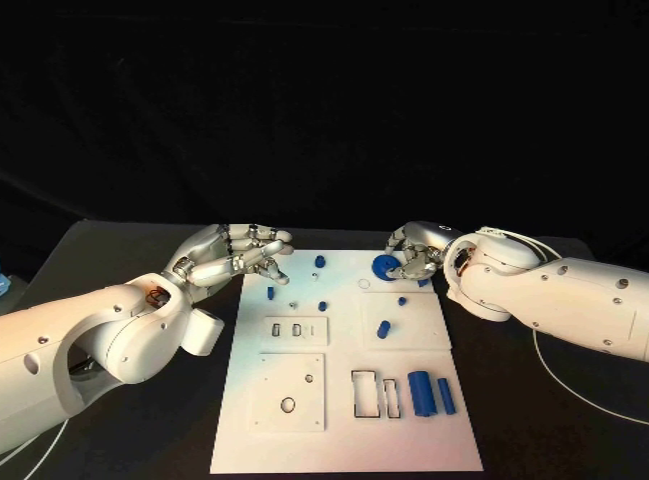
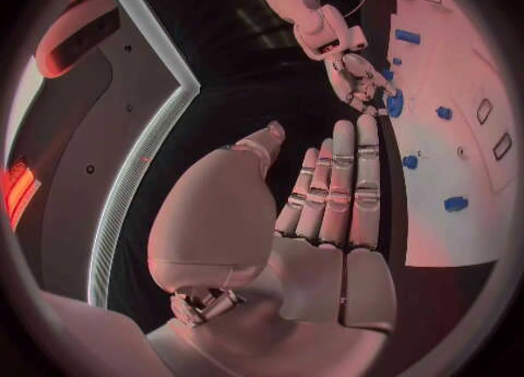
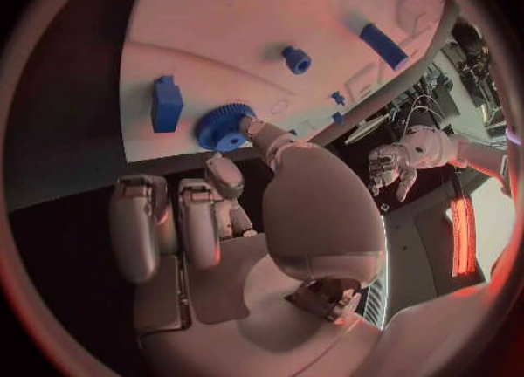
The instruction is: Assemble the parts on the task board
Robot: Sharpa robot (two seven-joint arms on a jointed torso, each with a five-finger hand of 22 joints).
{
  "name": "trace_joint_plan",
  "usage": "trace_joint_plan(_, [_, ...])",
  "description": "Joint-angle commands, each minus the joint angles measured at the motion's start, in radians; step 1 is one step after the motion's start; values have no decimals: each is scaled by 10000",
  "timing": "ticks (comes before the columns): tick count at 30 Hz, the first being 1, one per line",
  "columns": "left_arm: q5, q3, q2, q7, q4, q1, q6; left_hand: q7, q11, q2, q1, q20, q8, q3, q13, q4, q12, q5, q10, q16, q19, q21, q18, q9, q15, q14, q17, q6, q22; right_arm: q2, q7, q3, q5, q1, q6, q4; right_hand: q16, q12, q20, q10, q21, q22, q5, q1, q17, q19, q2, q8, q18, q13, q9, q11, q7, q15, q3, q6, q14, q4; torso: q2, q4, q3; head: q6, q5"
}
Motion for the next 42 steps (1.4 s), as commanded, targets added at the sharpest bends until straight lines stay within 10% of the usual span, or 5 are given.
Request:
trace_joint_plan(1, [4,4,22,49,4,7,207,410,12,28,-40,9,-42,35,4,1,-46,41,-84,-33,-74,9,81,9,5,-79,-9,-52,-9,19,-97,-2,-77,-22,180,-31,41,41,88,54,50,1248,-67,82,2629,589,21,-57,-90,19,-10,47,61,91,51,29,1044,-4,4,5,-1,-16,38])
trace_joint_plan(16, [4,4,13,44,3,7,213,410,12,28,-40,9,-42,35,4,1,-46,41,-84,-33,-74,9,81,9,5,-79,-9,-52,-9,90,6,-2,241,-100,230,-41,41,385,35,317,111,1351,-398,121,2629,592,389,128,-97,430,-139,-111,-124,-23,631,1274,1044,58,-2,-2,-23,-62,72])
trace_joint_plan(42, [4,4,1,-1,-9,7,268,415,18,29,-32,23,-52,43,6,-2,-56,40,-93,-67,-108,4,88,18,11,-100,-29,-60,-16,74,94,-2,-513,-130,-449,67,41,497,-30,469,167,1447,-348,140,2629,617,512,145,-115,591,-202,-206,-237,-99,981,1617,1044,16,11,1,-1,-50,117])
